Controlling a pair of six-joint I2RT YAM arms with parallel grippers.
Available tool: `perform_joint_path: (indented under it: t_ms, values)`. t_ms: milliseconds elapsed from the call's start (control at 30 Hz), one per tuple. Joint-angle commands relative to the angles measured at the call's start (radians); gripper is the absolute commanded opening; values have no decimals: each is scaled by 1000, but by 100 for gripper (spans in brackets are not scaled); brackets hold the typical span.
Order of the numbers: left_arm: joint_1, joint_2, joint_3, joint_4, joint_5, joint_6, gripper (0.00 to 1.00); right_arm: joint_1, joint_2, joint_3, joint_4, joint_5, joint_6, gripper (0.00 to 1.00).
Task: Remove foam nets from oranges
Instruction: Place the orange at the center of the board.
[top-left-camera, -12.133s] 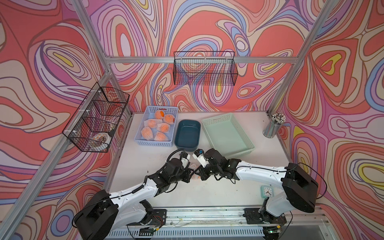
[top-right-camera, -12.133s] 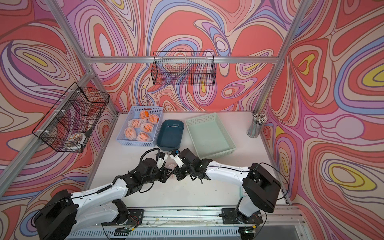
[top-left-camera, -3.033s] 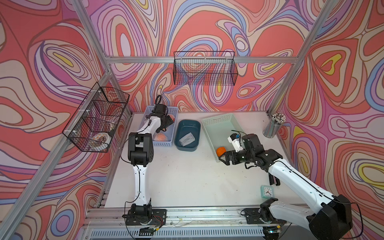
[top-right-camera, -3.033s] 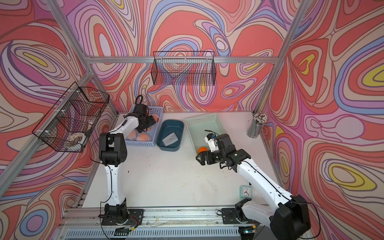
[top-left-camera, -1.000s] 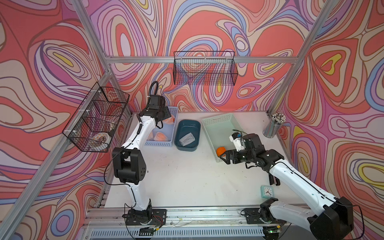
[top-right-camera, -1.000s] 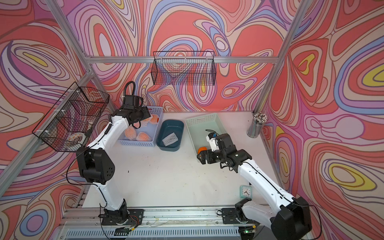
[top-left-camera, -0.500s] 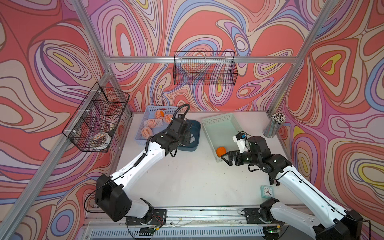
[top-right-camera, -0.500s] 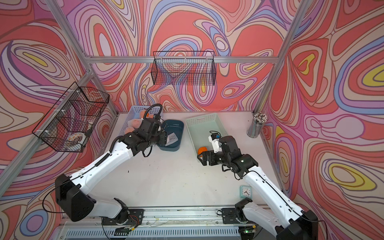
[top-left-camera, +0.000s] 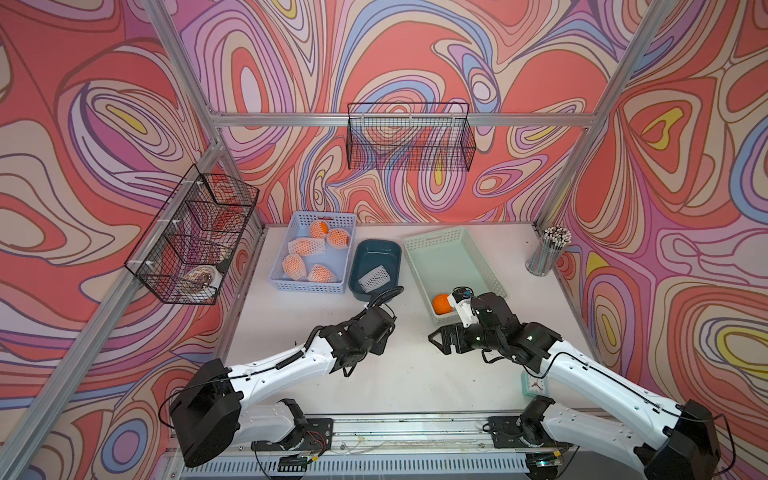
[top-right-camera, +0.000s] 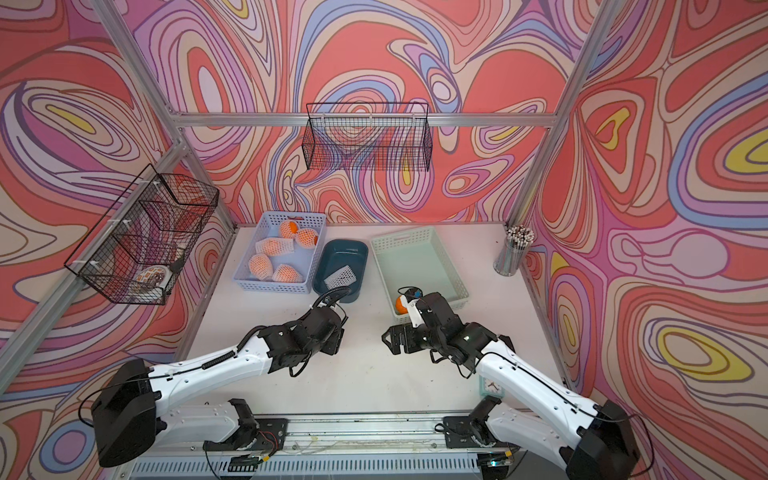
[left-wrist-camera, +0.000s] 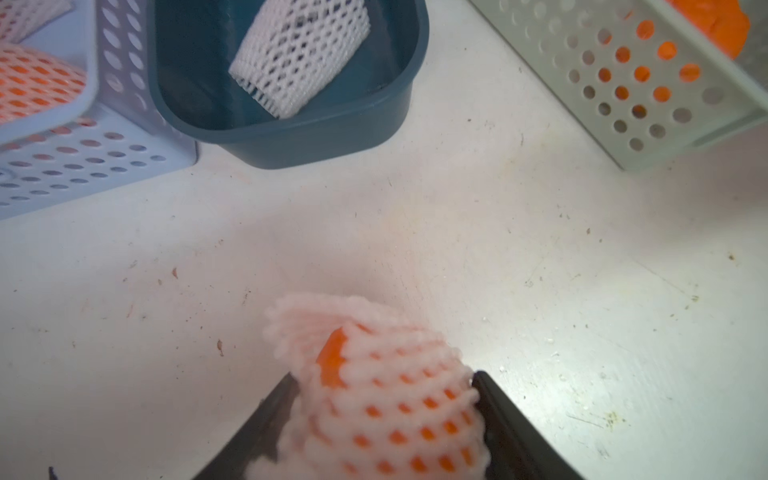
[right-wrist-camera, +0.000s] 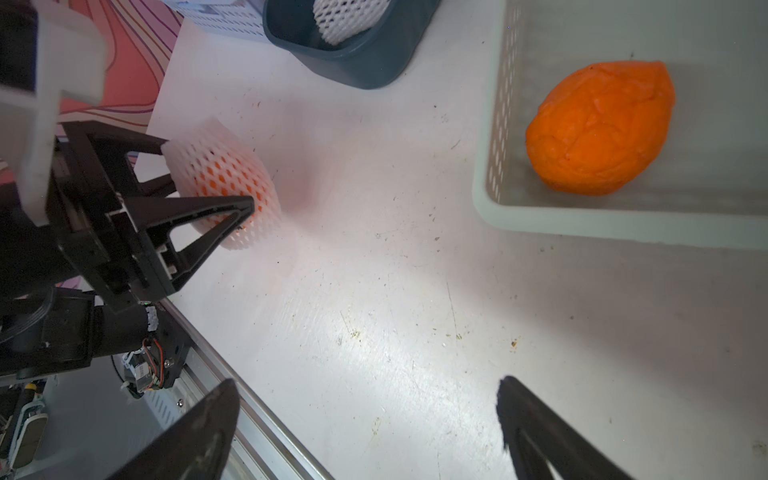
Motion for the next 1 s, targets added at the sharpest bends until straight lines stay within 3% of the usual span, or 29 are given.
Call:
perform_joint_path:
  t_ms: [0, 533, 767, 967]
  values:
    - [-7, 39, -7, 97, -24, -35, 66, 20, 25, -15, 47, 43, 29, 98]
    - [-10, 80, -91, 201, 90, -72, 78, 64, 80, -40, 96, 83, 52, 98]
    - [-8, -27, -104, 161, 97, -97, 90, 65, 90, -49, 119, 72, 49, 98]
    - [-1, -142, -140, 141, 120, -140, 95, 73, 115, -72, 190, 30, 41, 98]
